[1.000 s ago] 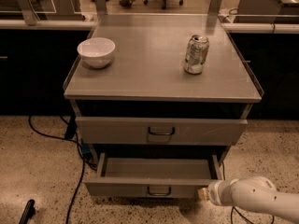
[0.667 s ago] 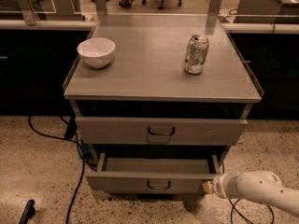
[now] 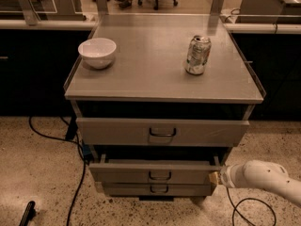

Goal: Close middle drawer

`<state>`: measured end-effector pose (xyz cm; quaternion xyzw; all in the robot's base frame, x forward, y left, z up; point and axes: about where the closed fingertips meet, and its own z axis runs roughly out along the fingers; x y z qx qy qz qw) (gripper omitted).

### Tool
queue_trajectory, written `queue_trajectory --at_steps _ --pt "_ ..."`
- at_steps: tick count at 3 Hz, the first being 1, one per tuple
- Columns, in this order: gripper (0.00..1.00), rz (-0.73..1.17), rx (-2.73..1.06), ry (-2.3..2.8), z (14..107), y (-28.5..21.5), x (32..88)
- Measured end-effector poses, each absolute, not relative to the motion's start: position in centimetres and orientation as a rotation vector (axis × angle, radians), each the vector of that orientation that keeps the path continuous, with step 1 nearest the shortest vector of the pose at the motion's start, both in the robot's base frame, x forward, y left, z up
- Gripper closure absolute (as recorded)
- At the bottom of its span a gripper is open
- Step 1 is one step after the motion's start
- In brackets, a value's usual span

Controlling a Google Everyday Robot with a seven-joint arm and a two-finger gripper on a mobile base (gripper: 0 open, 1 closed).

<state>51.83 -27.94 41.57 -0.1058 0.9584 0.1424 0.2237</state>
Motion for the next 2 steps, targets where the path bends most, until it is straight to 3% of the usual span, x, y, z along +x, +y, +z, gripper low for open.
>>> queue_trajectory --at_steps 2 --pt "1.00 0.354 -0.339 2.608 42.0 -27.6 55.9"
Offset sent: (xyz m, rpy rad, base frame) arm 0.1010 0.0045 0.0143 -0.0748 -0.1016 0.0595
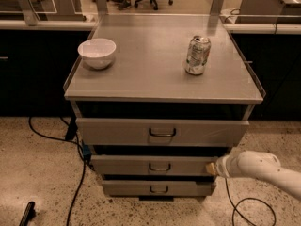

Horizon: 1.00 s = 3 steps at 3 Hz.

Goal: Close middle drawer

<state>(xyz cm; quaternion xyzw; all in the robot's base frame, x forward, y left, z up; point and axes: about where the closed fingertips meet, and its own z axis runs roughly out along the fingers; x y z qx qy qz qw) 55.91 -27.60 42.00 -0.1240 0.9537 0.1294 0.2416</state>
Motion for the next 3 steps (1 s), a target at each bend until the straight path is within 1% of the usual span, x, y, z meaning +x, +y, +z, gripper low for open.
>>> queue_trajectory --at_steps 3 --pt "1.00 0.361 -0.278 2.612 40.7 -28.2 56.6"
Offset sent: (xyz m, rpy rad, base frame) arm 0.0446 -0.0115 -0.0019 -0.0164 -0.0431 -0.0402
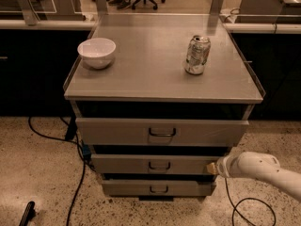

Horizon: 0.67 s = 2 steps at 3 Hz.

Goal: Close middle drawer

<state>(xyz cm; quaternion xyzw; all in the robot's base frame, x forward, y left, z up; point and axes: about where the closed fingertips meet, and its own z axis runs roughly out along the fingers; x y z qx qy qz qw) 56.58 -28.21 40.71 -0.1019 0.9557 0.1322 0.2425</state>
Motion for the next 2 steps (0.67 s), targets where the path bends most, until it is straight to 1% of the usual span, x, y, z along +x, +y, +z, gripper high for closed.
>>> queue_trajectory --at_steps 2 --pt "1.00 0.378 -0.104 2.607 40.0 -29.1 52.0"
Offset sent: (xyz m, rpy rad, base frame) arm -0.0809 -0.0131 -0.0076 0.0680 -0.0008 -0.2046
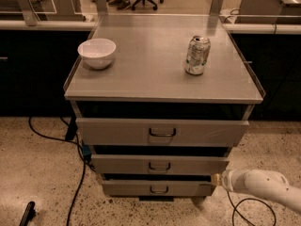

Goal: Close middle drawer

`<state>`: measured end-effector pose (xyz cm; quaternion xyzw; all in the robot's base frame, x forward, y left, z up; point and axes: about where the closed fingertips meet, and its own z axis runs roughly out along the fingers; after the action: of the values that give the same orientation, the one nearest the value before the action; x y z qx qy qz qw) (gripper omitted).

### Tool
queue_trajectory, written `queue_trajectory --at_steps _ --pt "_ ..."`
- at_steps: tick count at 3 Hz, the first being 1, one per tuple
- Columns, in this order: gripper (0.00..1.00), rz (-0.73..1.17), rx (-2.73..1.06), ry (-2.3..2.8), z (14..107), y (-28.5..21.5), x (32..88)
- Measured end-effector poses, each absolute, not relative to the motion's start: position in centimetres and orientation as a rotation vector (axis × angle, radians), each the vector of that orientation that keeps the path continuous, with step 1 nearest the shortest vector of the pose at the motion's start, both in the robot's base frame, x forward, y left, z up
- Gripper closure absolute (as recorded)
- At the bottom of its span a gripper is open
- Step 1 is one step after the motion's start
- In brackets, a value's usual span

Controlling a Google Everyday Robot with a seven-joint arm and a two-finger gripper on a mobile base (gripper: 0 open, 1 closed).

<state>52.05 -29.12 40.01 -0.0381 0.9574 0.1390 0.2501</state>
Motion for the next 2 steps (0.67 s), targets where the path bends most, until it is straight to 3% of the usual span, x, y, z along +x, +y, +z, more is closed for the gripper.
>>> queue_trajectory --at_steps 2 --pt "0.58 0.386 -0.100 2.608 39.77 -28.76 51.74"
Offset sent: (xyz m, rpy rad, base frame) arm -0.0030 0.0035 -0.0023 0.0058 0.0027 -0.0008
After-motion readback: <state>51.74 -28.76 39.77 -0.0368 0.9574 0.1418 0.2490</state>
